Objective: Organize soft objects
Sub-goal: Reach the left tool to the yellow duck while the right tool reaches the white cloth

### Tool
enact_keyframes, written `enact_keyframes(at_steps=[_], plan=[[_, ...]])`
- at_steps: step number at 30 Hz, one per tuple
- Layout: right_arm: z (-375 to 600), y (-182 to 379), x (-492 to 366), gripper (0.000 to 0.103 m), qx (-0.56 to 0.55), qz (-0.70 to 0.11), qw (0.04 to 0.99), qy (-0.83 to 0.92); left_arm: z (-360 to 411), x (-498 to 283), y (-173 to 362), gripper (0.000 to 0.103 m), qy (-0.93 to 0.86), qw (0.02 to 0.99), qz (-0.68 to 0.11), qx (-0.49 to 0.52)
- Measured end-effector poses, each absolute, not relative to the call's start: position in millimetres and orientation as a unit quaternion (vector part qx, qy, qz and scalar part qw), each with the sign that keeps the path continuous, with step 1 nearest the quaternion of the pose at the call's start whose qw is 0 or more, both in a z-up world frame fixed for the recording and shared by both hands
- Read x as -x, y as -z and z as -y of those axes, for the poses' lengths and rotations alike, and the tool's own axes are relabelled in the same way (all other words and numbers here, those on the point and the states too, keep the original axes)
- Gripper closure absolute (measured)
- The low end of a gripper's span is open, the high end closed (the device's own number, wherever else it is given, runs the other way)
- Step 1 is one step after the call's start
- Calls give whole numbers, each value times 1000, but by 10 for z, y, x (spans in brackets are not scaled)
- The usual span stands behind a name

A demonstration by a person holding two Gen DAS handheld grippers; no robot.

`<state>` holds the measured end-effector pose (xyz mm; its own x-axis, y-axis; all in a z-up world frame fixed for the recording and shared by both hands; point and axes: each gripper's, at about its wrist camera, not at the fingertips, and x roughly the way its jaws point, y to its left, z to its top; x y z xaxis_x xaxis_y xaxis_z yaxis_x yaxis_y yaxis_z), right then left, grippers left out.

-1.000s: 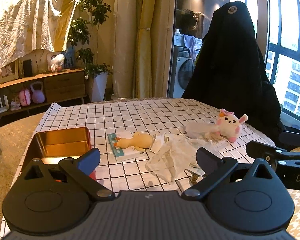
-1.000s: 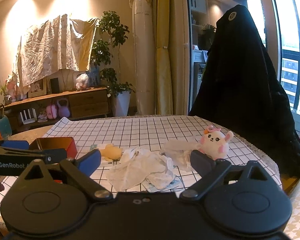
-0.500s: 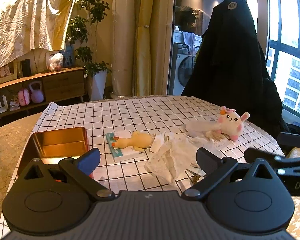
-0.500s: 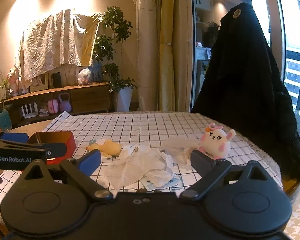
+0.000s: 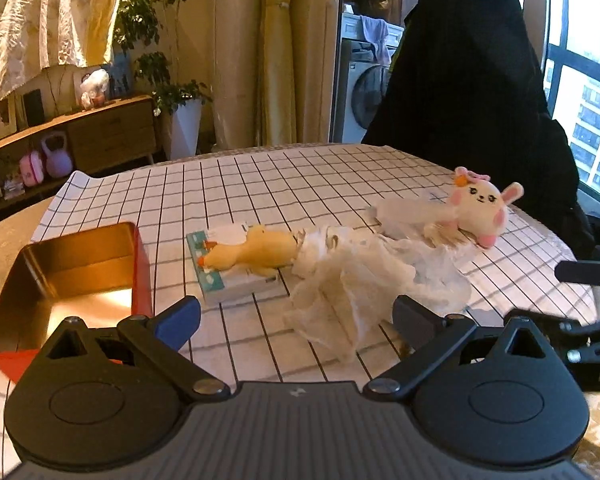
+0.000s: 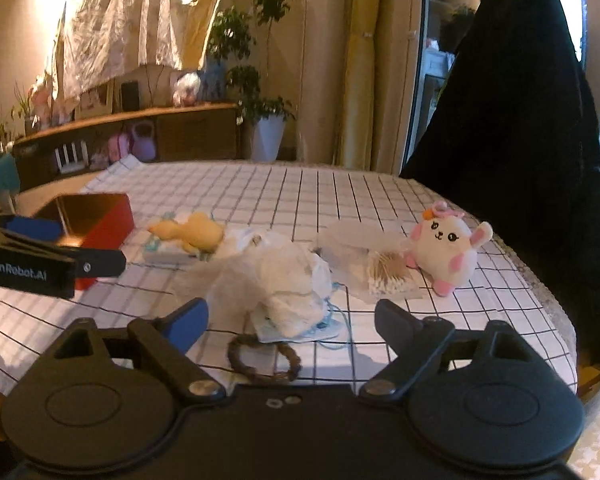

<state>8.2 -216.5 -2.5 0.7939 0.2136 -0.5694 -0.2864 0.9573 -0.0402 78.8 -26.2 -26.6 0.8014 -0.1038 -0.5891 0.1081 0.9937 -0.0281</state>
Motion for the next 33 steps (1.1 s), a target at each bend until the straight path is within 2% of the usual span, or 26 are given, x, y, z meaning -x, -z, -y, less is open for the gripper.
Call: enact_keyframes(at_steps=[14, 29, 33], plan=[[1814, 107, -740, 16, 107, -305, 927, -189, 148, -1982, 566, 0, 13, 937, -348, -24], [1580, 654, -1500, 19, 98, -378, 902, -185, 189, -2444, 958, 0, 75, 925, -370, -50], [1570, 739, -1544, 25, 93, -391, 896, -187, 195, -2461, 1030, 0, 72, 927, -363, -68]])
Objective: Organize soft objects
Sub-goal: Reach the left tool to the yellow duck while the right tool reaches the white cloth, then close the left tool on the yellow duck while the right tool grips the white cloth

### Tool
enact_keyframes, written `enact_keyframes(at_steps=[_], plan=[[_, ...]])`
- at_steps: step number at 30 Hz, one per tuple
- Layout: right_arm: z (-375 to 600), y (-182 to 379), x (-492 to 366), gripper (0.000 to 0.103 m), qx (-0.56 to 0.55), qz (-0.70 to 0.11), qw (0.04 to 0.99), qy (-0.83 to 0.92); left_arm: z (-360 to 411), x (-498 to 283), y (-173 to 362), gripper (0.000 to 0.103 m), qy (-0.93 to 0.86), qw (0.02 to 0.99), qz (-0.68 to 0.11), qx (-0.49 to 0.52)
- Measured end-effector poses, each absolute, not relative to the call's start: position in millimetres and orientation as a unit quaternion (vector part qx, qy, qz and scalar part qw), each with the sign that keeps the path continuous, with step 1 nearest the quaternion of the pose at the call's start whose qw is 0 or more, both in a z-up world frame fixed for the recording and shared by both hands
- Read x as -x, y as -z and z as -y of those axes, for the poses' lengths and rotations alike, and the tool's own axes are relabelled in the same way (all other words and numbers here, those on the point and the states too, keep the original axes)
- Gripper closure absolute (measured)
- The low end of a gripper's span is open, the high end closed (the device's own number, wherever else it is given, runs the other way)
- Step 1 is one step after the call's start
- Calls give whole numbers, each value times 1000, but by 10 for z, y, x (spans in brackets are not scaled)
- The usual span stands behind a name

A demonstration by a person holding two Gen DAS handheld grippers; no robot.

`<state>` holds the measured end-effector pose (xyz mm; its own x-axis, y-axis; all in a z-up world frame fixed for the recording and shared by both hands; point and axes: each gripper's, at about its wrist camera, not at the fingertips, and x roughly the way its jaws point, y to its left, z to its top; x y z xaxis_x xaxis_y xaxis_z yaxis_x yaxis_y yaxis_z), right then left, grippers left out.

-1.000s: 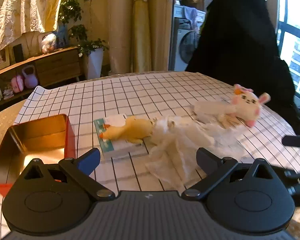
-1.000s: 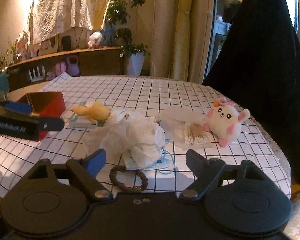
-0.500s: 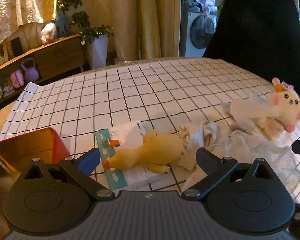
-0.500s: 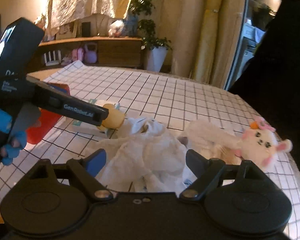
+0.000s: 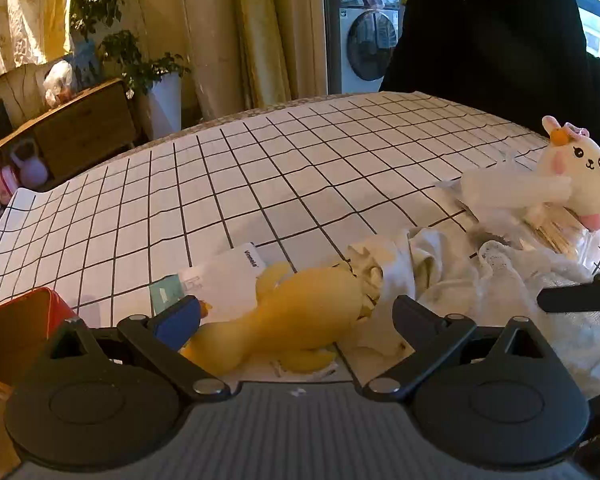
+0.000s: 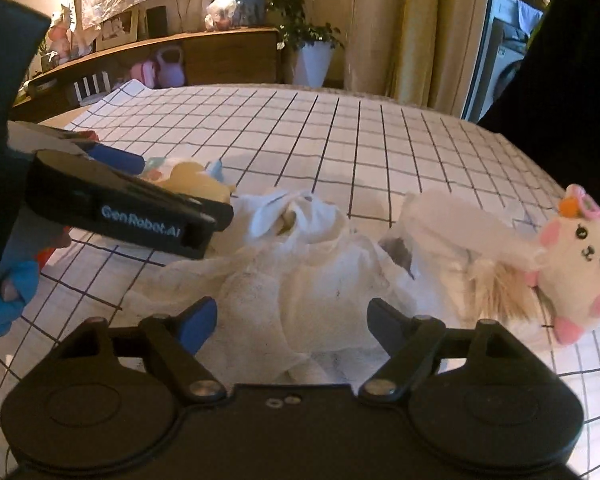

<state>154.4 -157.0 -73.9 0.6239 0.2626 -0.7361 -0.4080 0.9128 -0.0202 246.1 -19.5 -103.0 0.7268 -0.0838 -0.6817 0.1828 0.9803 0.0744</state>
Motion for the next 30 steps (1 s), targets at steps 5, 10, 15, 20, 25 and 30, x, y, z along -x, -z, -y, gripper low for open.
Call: enact_keyframes(at_steps=[5, 10, 15, 20, 25, 30], plan=[[1579, 829, -1580, 39, 81, -404, 892, -184, 151, -2482, 1023, 6, 75, 929, -359, -52], [1599, 854, -1589, 56, 76, -409, 892, -176, 81, -2504, 1028, 23, 57, 928, -363, -54], [1618, 745, -1538, 67, 76, -401, 896, -174, 18, -2485, 966, 35, 60, 929, -362, -44], [1623, 646, -1471, 83, 81, -388, 902, -173, 0, -2462, 924, 56, 64, 932, -355, -42], [1639, 509, -1415, 91, 73, -376, 908, -168, 56, -2427, 823, 84, 84, 932, -350, -40], [1703, 314, -1315, 92, 72, -359, 916, -162, 16, -2408, 804, 89, 77, 933, -351, -33]])
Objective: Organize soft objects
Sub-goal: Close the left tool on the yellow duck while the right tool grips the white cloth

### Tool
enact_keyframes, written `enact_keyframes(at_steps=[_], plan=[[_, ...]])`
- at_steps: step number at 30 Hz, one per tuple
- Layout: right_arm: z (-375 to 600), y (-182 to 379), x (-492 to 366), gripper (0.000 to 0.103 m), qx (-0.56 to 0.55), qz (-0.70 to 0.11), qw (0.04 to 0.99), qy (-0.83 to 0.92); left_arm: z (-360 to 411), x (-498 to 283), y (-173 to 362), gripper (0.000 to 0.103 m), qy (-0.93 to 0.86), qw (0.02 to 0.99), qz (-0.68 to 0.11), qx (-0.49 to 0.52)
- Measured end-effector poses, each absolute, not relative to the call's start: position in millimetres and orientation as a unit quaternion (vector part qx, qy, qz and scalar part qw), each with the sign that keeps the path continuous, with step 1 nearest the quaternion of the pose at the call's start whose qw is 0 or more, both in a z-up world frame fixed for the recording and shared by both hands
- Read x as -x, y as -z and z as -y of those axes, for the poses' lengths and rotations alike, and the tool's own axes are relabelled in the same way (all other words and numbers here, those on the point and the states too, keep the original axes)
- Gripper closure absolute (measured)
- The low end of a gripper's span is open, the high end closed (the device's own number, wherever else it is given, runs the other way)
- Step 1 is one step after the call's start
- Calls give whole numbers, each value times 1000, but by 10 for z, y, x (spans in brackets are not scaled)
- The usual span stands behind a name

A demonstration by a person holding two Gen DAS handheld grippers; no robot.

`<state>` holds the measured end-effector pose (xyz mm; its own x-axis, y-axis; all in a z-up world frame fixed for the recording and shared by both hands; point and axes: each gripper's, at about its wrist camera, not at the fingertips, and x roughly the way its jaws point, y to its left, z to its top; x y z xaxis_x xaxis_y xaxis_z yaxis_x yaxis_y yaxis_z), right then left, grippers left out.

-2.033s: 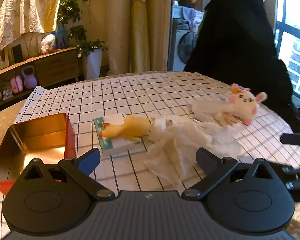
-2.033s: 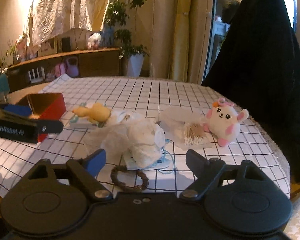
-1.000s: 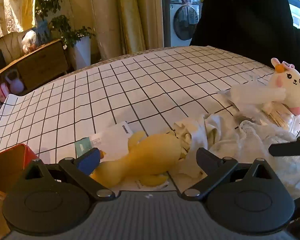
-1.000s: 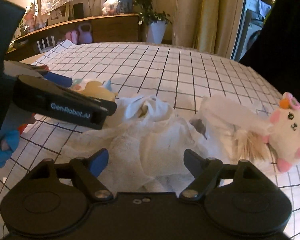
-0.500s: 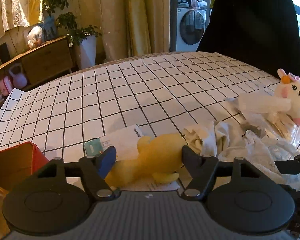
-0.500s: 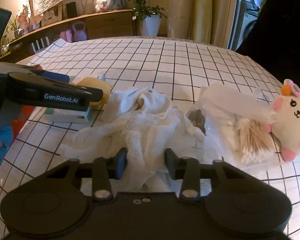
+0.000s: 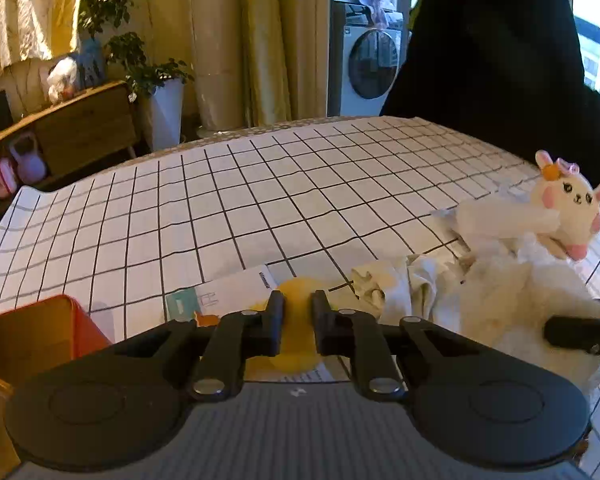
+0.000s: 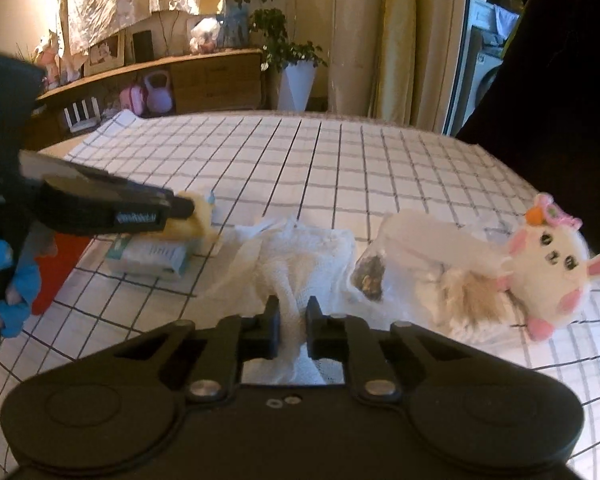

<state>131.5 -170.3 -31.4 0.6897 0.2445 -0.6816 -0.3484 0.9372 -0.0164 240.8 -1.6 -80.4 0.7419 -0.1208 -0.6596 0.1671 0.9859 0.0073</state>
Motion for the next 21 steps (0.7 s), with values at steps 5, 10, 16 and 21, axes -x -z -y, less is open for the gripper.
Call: enact_keyframes(at_steps=[5, 10, 16, 21], plan=[[1812, 126, -1233, 92, 60, -346, 923, -155, -103, -2330, 691, 89, 73, 934, -350, -6], [1838, -64, -1133, 92, 53, -334, 927, -161, -198, -2192, 543, 91, 70, 935, -347, 11], [1791, -304, -1007, 92, 49, -321, 928, -182, -274, -1975, 285, 96, 74, 940, -332, 10], [1697, -487, -937, 92, 50, -304, 930, -201, -316, -1915, 185, 96, 85, 938, -335, -15]])
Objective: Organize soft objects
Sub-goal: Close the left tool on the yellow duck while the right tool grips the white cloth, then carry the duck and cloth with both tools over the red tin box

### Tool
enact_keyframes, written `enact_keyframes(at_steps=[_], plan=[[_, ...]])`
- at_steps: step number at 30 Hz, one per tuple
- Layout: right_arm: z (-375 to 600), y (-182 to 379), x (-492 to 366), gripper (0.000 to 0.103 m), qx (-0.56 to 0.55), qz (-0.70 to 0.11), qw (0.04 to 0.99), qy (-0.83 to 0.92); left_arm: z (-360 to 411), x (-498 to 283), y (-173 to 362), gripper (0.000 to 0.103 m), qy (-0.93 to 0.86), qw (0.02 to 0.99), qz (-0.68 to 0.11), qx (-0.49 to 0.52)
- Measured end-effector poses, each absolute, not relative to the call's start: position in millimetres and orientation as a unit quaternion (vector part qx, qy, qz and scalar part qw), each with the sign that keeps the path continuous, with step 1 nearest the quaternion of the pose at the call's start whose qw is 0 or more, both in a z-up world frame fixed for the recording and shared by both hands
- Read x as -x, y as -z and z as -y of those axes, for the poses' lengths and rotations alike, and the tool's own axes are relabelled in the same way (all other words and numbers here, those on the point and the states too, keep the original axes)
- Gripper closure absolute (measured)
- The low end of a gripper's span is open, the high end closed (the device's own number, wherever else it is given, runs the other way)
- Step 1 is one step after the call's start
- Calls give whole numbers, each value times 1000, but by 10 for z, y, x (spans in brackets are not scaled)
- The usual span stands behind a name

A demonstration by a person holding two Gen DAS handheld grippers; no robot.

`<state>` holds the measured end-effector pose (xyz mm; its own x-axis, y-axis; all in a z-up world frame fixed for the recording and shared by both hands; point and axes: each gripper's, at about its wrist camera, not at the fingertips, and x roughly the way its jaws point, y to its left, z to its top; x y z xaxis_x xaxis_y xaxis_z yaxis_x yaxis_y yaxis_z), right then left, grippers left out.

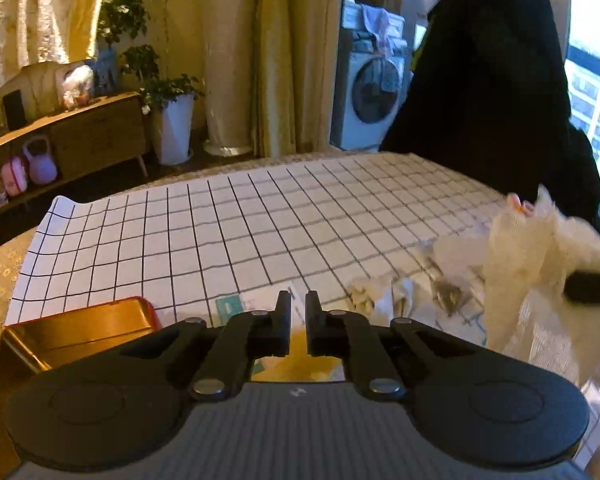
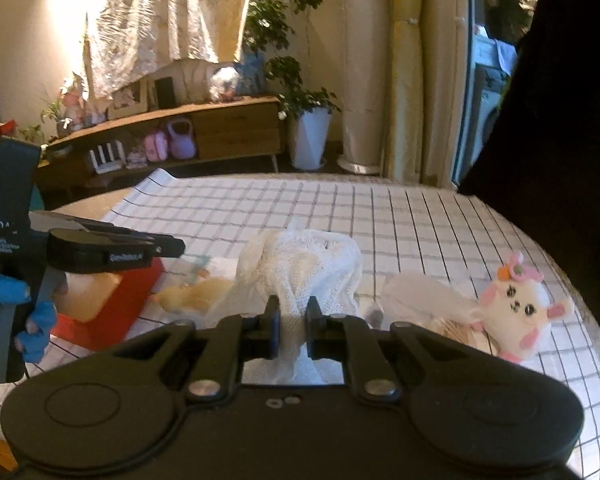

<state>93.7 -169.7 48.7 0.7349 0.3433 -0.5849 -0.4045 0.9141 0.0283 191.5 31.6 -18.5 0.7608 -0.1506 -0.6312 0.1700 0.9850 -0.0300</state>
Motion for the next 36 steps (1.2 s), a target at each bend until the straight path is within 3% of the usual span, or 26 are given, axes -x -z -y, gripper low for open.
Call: enact_keyframes(at_steps=[7, 9, 10, 11, 13, 23, 30, 36], plan=[[1723, -464, -908, 92, 52, -301, 931, -200, -361, -1961, 334, 91, 135, 921, -362, -44], [1753, -427, -922, 92, 49, -306, 930, -198, -356, -1975, 417, 78, 152, 913, -376, -50], [1765, -412, -915, 92, 48, -309, 929, -198, -338, -1971, 461, 59, 163, 909, -380, -56], [1779, -397, -918, 92, 47, -310, 928, -199, -312, -1955, 506, 33, 175, 905, -382, -62], [1803, -374, -923, 91, 47, -312, 928, -197, -239, -1883, 585, 22, 196, 901, -378, -82], [1891, -207, -936, 91, 35, -333, 922, -194, 136, -1659, 986, 22, 263, 862, -387, -196], [1902, -143, -916, 91, 33, -342, 919, -192, 61, -1859, 1190, 22, 214, 869, -409, -176], [1908, -129, -924, 91, 31, -344, 918, -193, 43, -1918, 1194, 52, 205, 876, -407, -160]])
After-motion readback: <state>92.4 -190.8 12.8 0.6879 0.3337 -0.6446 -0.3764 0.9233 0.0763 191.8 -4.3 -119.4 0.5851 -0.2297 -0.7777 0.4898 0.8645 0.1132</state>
